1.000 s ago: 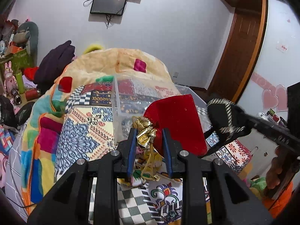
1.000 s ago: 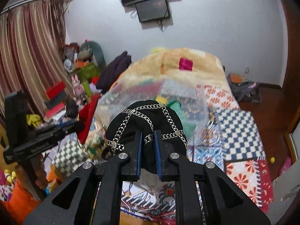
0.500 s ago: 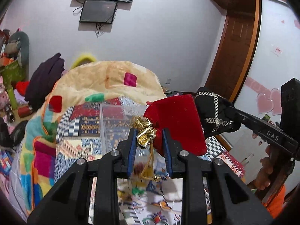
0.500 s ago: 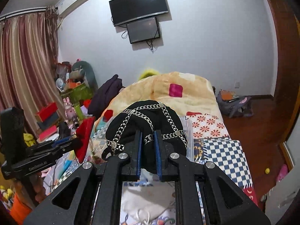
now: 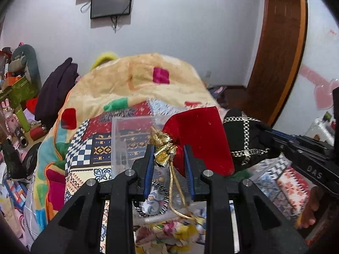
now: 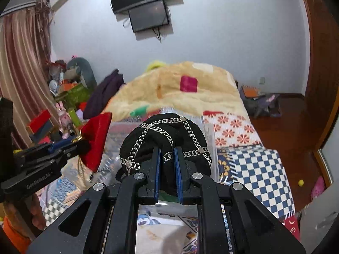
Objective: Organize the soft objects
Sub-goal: 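Place the red pouch into the box with the left tool while the right tool places the cap in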
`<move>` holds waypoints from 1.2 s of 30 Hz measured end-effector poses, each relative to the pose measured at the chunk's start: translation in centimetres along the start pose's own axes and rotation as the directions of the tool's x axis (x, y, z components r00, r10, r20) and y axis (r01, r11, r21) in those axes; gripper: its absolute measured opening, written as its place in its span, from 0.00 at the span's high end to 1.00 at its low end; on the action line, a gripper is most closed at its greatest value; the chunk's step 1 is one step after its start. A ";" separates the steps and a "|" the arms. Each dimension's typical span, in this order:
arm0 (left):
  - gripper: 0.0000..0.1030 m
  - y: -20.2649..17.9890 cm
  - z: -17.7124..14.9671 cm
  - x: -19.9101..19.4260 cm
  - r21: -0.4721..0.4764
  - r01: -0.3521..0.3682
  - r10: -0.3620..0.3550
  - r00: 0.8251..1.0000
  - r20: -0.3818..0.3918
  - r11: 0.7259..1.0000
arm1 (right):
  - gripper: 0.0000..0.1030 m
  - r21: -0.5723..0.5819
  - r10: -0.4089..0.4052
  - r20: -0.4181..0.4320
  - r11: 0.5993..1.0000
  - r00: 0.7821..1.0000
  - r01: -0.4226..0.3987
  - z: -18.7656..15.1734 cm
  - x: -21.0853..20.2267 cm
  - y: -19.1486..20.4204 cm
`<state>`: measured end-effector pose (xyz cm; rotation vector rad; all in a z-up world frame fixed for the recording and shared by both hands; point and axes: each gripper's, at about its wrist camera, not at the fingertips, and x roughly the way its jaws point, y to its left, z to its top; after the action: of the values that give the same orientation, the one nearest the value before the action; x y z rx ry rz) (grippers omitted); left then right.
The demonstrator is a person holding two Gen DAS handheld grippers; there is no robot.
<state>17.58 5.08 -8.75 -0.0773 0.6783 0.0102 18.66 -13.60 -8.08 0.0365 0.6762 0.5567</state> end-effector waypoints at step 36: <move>0.15 -0.2 -3.5 -6.3 0.004 0.008 -0.008 0.996 0.084 1.000 | 0.18 -0.061 -0.013 0.059 0.998 0.998 0.016 -1.3 -5.5 0.9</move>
<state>10.49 4.74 -7.54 -0.0758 0.5941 0.0047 13.92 -15.82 -5.72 -0.0093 0.6018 0.5602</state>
